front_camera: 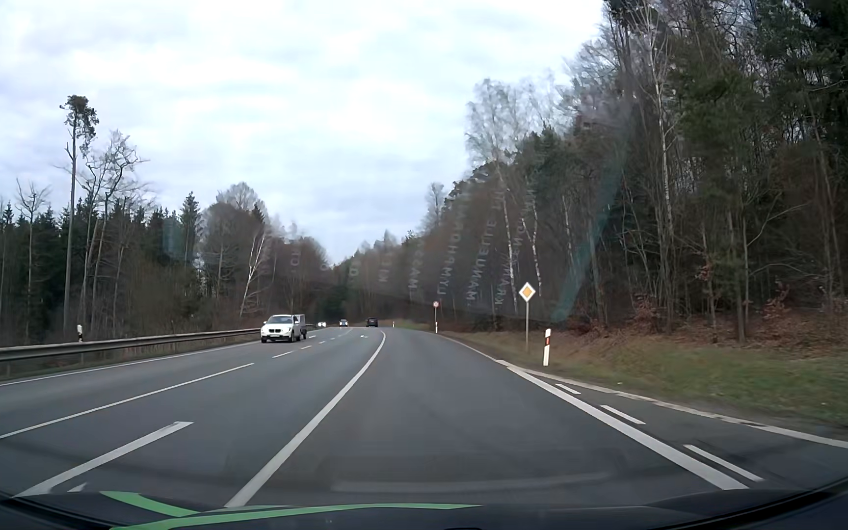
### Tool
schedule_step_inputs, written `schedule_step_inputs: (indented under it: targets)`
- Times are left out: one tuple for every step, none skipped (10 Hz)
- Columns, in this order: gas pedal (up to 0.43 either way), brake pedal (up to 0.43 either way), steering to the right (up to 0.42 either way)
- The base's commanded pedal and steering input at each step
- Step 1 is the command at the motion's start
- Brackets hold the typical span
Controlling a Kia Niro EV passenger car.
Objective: Follow the waypoints while adhering to traffic rules and regulations
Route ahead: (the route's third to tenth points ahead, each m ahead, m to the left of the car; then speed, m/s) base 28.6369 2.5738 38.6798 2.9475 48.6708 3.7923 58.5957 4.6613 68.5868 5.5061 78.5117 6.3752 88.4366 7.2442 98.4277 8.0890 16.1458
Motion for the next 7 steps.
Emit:
schedule_step_inputs:
  targets:
    - [0.24, 0.0, -0.004]
    - [0.24, 0.0, -0.003]
    - [0.24, 0.0, -0.003]
    - [0.24, 0.0, -0.003]
    - [0.24, 0.0, -0.003]
    - [0.24, 0.0, -0.004]
    - [0.24, 0.0, -0.004]
